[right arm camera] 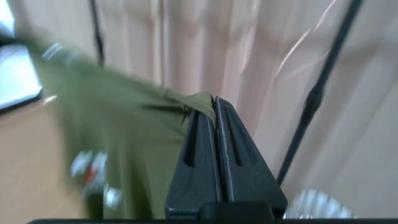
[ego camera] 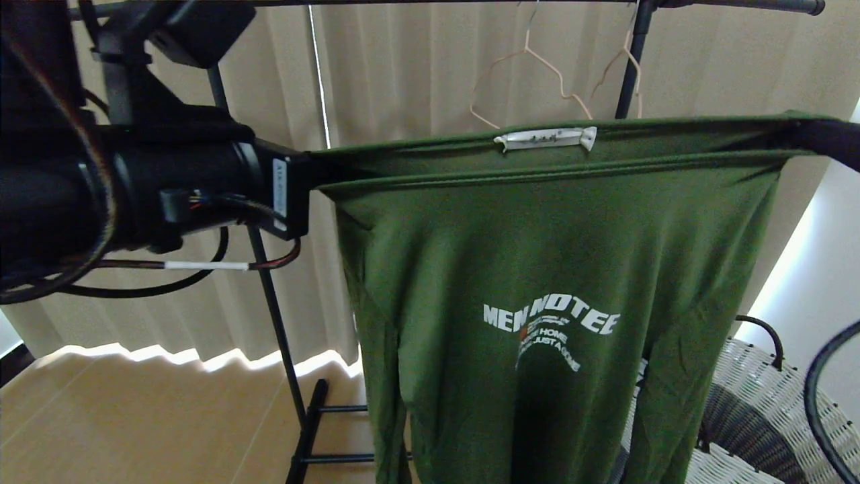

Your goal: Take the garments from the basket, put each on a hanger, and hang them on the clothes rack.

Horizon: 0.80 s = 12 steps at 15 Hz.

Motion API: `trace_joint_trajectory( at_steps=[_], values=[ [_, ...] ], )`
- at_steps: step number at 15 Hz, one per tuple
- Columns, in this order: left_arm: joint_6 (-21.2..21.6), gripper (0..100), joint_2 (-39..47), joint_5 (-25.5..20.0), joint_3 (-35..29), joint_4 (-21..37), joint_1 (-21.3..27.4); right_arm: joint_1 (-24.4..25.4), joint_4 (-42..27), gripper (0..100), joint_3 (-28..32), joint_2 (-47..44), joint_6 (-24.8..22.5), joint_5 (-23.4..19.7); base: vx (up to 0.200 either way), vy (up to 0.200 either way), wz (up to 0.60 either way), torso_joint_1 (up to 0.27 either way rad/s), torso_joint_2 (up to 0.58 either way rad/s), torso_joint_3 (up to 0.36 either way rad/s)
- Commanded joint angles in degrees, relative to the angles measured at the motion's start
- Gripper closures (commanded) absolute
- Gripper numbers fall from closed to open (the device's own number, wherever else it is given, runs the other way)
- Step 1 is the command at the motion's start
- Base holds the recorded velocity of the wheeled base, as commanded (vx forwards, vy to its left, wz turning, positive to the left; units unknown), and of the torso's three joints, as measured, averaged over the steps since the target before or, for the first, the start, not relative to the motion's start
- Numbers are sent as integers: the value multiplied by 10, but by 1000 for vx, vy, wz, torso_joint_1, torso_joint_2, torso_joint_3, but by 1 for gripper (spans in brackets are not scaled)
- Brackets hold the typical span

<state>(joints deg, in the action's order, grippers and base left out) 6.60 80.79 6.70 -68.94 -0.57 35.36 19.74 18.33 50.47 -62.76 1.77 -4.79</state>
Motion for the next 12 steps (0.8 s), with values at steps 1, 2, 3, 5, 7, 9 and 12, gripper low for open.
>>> trace_joint_trajectory(
  at_steps=[1, 2, 3, 5, 7, 9, 12],
  values=[
    [0, 100, -78, -41, 25, 34, 2, -7, 49, 100, 1, -69, 2, -1, 0, 0, 0, 0, 0, 0],
    [1, 100, -93, -62, 39, 37, 2, -7, 76, 100, 5, -86, 2, -2, 0, 0, 0, 0, 0, 0],
    [2, 100, -107, -86, 50, 39, 4, -7, 94, 100, 15, -104, 3, -3, 0, 0, 0, 0, 0, 0],
    [1, 100, -128, -128, 68, 43, 31, -6, 101, 100, 37, -131, 11, -3, 0, 0, 0, 0, 0, 0],
    [1, 100, -132, -129, 77, 42, 50, -3, 101, 100, 54, -144, 25, -4, 0, 0, 0, 0, 0, 0],
    [1, 100, -142, -129, 90, 42, 80, -3, 101, 100, 68, -154, 31, -4, 0, 0, 0, 0, 0, 0],
    [1, 100, -149, -129, 100, 41, 93, 2, 101, 100, 76, -162, 31, -4, 0, 0, 0, 0, 0, 0]
  ],
)
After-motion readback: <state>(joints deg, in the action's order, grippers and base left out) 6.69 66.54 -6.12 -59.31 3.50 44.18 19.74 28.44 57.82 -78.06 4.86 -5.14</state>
